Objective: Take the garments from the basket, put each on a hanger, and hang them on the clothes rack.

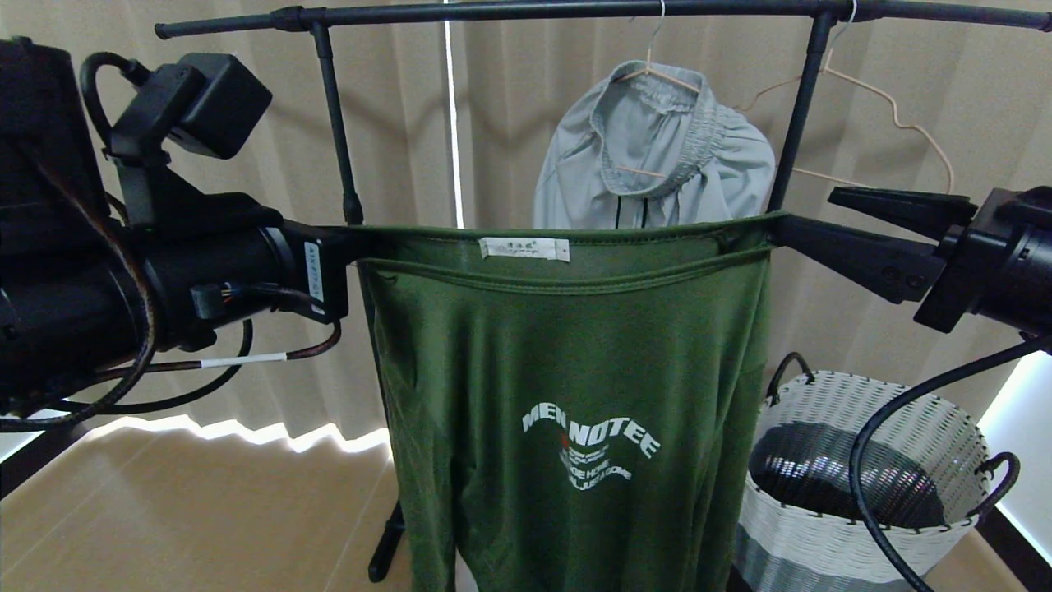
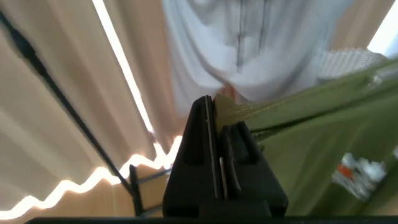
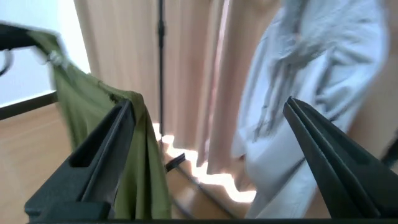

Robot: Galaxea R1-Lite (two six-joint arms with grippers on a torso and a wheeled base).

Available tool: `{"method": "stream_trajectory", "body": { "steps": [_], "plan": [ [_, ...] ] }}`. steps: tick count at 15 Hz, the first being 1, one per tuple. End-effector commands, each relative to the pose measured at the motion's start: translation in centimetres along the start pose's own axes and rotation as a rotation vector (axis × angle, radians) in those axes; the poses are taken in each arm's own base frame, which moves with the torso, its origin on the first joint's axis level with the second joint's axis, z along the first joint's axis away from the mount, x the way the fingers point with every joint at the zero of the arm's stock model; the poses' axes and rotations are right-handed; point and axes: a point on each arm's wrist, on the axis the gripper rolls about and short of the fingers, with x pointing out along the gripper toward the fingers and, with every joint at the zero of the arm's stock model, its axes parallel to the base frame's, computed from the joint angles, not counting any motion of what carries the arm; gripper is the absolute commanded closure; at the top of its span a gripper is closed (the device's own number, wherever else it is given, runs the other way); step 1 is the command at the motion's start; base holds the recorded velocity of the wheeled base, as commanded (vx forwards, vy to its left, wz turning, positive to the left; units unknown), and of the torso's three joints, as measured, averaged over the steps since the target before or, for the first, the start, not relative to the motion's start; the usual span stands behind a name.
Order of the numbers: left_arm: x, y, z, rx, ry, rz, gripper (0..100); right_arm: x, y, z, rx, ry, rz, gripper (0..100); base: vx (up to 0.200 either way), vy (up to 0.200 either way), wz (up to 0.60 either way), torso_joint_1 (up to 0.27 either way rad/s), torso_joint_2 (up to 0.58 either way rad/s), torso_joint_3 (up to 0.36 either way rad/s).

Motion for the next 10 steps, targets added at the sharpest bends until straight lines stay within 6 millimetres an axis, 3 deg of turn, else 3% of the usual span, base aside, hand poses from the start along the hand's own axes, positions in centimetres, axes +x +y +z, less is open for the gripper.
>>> {"method": "stream_trajectory", "body": {
  "steps": [1,10],
  "plan": [
    [0.1,0.2,-0.2,-0.001,0.006,0.023,100,0.0,0.1,-0.1,0.002,0.005,0.005,0,0.0,0.0,0.0,0.0,0.0,0.0],
    [-0.6,0.7,-0.8,0.011,0.022,0.06,100,-0.8,-0.3,-1.7,-0.026,0.053,-0.033,0,0.0,0.0,0.0,0.0,0.0,0.0]
  ]
}}
